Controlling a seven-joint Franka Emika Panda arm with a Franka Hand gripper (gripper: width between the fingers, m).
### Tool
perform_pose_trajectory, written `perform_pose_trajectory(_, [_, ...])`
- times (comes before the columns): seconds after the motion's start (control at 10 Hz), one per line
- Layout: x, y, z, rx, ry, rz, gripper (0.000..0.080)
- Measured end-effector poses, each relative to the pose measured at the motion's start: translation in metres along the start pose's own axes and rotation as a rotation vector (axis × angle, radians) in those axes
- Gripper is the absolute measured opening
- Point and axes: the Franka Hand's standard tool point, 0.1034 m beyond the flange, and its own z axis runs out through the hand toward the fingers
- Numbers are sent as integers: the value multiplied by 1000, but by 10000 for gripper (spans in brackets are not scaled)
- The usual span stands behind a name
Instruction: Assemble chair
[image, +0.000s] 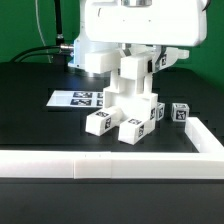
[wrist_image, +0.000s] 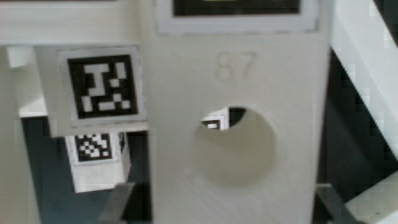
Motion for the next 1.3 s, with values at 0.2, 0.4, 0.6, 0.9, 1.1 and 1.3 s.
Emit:
perform_pose_trajectory(0.2, [-4,-1,0,0,-2,-6,284])
perform_pose_trajectory(0.4, [-3,-1,-1,1,0,-8,284])
perform_pose_trajectory(0.6, [-3,-1,-1,2,0,-9,284])
perform_pose_trajectory(0.9, [-5,-1,2,-3,-5,-9,284])
perform_pose_trajectory(1.1, [-8,-3,3,-4,-7,-15,284])
perform_pose_trajectory(1.3, [-9,-3,5,-7,-9,-18,284])
